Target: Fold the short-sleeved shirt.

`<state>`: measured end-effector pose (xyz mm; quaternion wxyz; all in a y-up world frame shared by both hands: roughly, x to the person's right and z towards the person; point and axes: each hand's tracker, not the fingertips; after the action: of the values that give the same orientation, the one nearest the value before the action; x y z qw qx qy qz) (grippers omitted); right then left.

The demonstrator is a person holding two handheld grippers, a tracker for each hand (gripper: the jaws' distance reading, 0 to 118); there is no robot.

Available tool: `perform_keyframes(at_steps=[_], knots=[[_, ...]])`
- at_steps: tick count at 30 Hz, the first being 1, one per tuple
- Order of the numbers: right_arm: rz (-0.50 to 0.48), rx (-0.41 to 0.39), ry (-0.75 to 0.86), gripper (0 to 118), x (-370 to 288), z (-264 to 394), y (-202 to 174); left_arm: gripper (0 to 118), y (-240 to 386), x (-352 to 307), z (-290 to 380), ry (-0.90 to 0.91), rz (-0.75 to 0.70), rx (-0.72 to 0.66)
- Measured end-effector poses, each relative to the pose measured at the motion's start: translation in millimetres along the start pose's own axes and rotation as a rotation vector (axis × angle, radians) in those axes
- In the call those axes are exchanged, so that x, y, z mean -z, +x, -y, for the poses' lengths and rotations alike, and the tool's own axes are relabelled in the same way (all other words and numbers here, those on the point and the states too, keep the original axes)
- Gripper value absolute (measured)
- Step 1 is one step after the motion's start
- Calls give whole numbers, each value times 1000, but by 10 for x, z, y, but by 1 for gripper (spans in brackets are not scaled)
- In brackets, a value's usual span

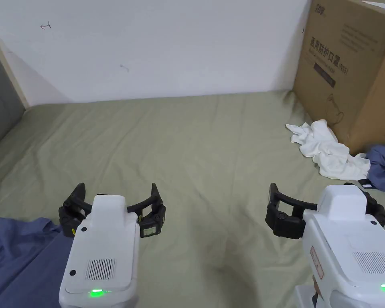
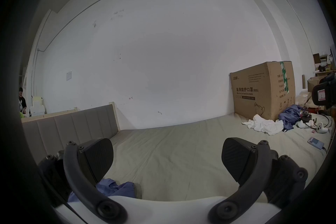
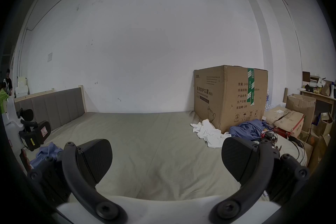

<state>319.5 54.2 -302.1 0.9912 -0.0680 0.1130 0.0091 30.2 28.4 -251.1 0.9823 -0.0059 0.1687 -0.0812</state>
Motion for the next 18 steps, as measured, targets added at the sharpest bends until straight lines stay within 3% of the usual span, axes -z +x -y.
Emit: perform_keyframes(at_steps=[9, 11, 12, 13, 14, 15, 16, 18], knots=[[-3, -15, 0, 116, -1, -18, -15, 117, -37, -11, -49, -2, 11, -35], [-4, -14, -4, 114, -9, -31, -23, 103, -54, -18, -64, -4, 41, -51], [-9, -12, -7, 111, -8, -41, -19, 85, -61, -19, -74, -10, 58, -61], [-10, -11, -7, 100, -11, -48, -22, 50, -65, -12, -84, -18, 70, -67], [-10, -11, -9, 80, -13, -55, -30, 23, -59, 5, -89, -30, 74, -73], [-13, -16, -7, 51, -16, -58, -36, 7, -25, 18, -98, -42, 67, -65], [-12, -25, -10, 5, -6, -60, -35, 1, -6, 33, -99, -58, 65, -54], [-12, -50, -37, 0, 27, -55, -50, 0, -27, 9, -96, -52, 84, -81]])
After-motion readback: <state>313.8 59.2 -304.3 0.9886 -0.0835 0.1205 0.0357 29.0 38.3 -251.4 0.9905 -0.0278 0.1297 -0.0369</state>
